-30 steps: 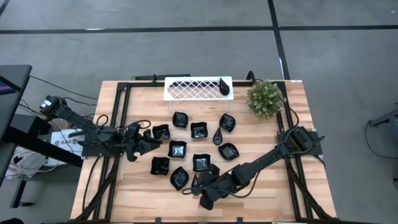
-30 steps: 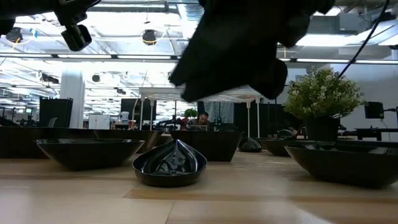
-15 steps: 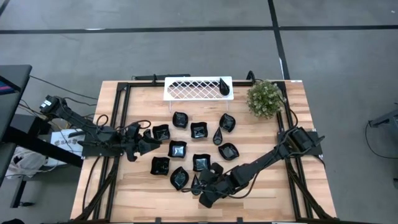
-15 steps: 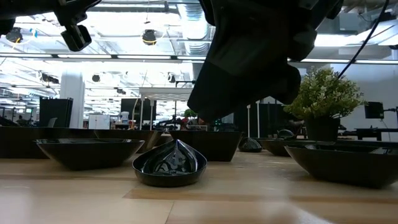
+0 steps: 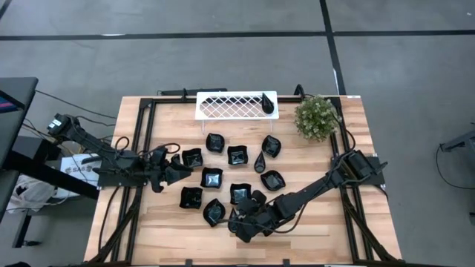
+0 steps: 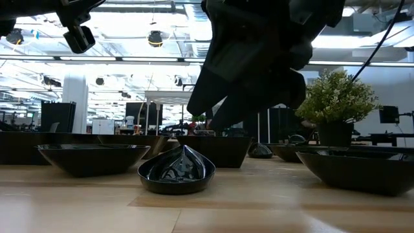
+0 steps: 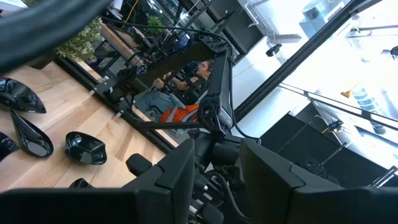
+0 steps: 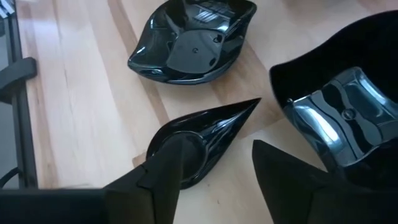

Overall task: Pick & Place Mini shaped plates
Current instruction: Stack the drop-shaped plate on top of the drop-shaped plate on the shelf

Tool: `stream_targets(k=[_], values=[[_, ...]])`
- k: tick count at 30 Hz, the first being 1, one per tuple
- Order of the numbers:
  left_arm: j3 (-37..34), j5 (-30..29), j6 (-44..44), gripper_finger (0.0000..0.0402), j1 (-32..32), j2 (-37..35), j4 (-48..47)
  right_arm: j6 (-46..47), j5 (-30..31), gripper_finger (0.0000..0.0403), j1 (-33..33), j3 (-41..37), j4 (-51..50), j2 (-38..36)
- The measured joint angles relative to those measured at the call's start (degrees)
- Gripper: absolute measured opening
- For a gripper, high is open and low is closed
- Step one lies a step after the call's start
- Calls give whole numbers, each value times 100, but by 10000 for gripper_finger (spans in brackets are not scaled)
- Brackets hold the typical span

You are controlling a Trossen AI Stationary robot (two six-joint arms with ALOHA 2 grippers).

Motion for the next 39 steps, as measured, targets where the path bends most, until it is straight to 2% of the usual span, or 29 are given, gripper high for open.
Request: stream_targets(k=[13,29,39], values=[[2,0,-1,131,0,-1,-13,140,-25,181,47,-2,197,391],[4,2,14,131,-2,0,-15,146,-30,164,-4,-2,175,385],[4,2,18,131,0,0,-15,105,-30,178,-11,-2,381,573]])
